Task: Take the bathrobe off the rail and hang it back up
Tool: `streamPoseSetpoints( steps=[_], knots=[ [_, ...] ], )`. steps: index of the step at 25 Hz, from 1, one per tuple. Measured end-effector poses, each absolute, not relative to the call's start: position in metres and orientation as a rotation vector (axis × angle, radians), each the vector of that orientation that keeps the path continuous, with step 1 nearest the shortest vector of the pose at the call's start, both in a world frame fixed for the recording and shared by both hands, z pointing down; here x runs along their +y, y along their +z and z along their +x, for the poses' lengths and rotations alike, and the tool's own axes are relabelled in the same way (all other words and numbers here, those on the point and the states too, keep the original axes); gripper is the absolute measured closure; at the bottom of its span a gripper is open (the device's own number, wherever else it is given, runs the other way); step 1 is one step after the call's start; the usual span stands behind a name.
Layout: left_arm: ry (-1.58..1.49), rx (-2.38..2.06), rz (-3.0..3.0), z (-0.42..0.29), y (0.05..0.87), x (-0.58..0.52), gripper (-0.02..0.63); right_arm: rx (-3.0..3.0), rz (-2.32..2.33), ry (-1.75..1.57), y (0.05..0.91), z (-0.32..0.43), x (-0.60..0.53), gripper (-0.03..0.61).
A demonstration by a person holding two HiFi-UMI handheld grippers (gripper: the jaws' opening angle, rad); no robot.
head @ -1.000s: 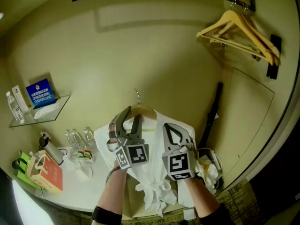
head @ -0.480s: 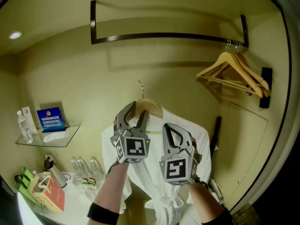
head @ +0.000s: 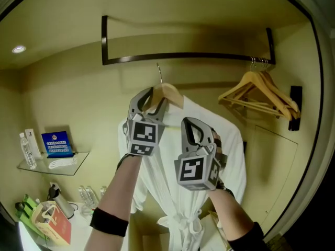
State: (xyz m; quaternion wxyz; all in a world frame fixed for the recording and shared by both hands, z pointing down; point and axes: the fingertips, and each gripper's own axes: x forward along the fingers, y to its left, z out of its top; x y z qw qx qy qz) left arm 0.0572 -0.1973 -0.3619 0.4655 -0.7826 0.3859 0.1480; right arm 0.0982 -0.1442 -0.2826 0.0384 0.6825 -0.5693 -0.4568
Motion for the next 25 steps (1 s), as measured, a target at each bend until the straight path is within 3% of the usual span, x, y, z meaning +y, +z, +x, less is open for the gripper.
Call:
streamPoseSetpoints(
  steps=[13,25],
  knots=[
    [0.433,0.792,-2.048,0.079,-0.428,-0.223,0.431,-1.558,2.077,-1.489,-0.340,0.096,-0.150,0.552],
    [0.418,0.797,-2.168,0.089,-0.413,-0.269,0.431,-1.514,2.037,-1.472,-0.330,0.101,-0.177,0.552]
  ],
)
